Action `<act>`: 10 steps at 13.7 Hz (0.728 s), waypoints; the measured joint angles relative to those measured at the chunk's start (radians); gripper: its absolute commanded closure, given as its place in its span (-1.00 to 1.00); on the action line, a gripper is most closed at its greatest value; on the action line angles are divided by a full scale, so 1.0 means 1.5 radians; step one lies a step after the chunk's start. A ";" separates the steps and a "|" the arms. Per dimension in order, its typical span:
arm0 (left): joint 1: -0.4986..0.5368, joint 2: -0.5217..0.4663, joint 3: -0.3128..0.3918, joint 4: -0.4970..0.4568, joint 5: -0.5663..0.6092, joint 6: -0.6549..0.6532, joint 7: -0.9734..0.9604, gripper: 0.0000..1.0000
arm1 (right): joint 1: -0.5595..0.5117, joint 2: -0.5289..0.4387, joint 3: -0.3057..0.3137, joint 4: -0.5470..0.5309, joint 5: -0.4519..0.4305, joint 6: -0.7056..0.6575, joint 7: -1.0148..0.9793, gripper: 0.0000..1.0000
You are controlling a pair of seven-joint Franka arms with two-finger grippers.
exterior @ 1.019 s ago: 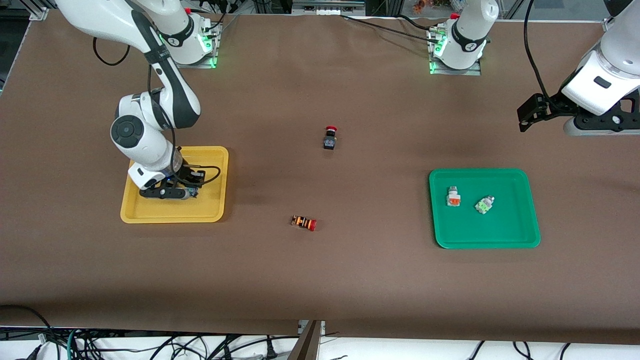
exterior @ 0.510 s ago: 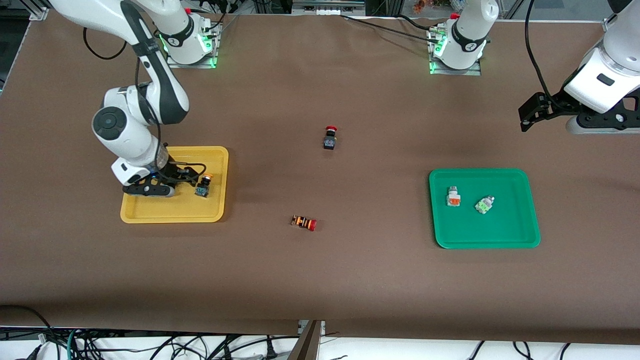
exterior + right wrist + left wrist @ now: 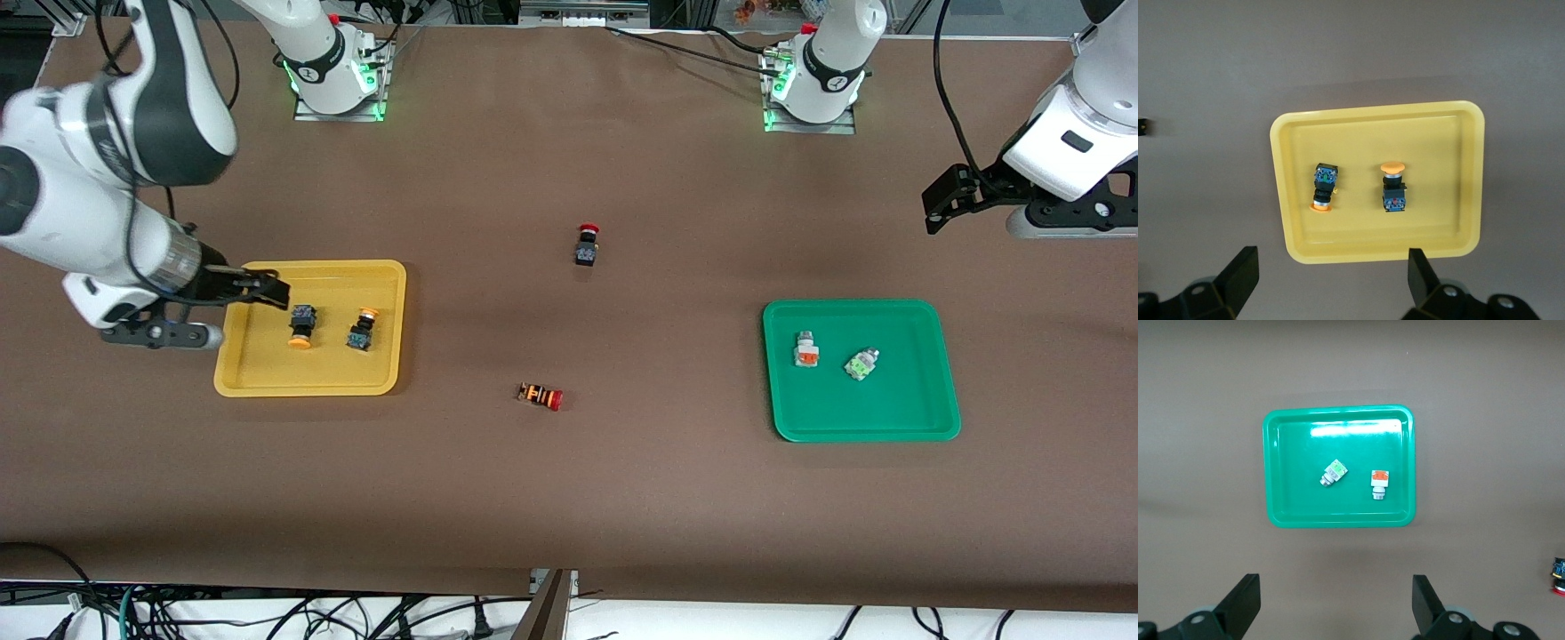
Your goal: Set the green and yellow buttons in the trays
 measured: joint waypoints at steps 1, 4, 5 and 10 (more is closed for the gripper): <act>0.000 0.000 0.000 0.000 0.000 0.000 0.000 -1.00 | -0.003 0.001 0.000 0.015 0.000 -0.012 -0.003 -0.98; 0.000 0.000 0.000 0.000 0.000 -0.002 0.000 -1.00 | -0.009 0.008 0.000 0.072 0.000 -0.067 -0.017 -0.98; 0.000 0.000 0.000 0.000 0.000 -0.002 0.000 -1.00 | -0.012 0.009 -0.003 0.098 -0.001 -0.089 -0.035 -0.98; 0.000 0.000 0.000 0.000 0.000 -0.006 0.000 -1.00 | -0.086 0.012 -0.041 0.163 -0.001 -0.115 -0.234 -0.98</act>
